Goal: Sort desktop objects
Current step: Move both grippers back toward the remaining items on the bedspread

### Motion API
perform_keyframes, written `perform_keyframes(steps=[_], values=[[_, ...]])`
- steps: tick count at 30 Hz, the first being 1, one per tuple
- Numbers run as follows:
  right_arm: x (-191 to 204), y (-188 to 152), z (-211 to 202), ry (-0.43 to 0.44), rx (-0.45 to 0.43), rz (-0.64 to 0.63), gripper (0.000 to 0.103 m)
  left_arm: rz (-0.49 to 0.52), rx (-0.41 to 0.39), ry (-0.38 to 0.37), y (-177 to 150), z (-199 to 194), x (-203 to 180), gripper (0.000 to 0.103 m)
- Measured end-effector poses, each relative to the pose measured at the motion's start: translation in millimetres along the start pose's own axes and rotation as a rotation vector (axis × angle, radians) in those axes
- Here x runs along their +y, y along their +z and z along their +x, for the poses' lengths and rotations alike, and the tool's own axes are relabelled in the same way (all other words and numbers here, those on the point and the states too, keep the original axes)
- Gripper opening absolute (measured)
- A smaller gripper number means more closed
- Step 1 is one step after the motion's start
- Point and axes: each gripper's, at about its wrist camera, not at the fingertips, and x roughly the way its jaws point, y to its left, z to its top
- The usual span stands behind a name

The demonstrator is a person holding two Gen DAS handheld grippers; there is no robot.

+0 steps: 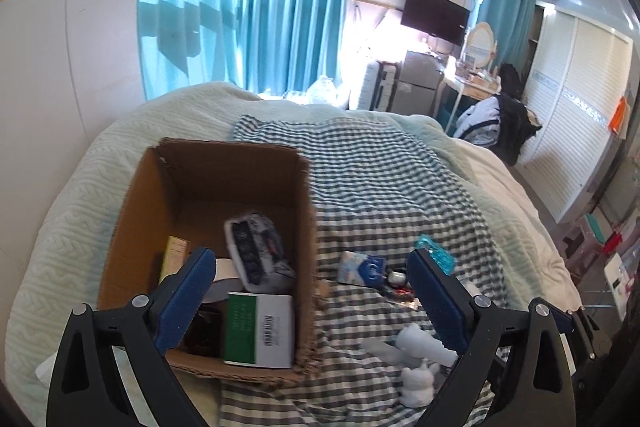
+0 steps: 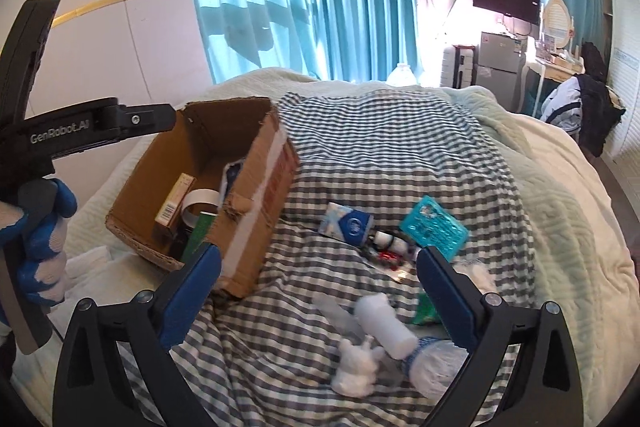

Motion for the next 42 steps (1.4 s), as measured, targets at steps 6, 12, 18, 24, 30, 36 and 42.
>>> perform_keyframes(steps=[6,12,18,24,30,36,42], values=[[-37.0,-12.5,-8.3,-0.044,0.031,0.011,0.099,0.022,0.043,-0.045,-6.8,12.3,-35.4,0.099],[-66.1,-23.9,-11.6,-0.076,0.023,0.016,0.099,0.05,0.084,-0.064,-18.5,30.6,-66.3,0.099],[-91.6,-31.4,-3.6,-0.087,0.031,0.024,0.094,0.092,0.169,-0.108,-44.0,63.7,-86.5,0.099],[-119.9,-49.4,16.9,-0.092,0.082,0.086,0.086,0.103,0.281,-0.099,-74.0,100.9,-95.1,0.099],[-138.5,-54.0,40.9,-0.092,0.119,0.115,0.084,0.097,0.4,-0.12,-99.9,142.2,-110.0,0.099],[-148.7,-57.4,66.9,-0.094,0.161,0.124,0.084,0.118,0.5,-0.112,-120.5,175.5,-126.1,0.099],[-160.9,-64.3,94.6,-0.099,0.211,0.139,0.084,0.093,0.565,-0.134,-132.0,203.7,-131.8,0.095]])
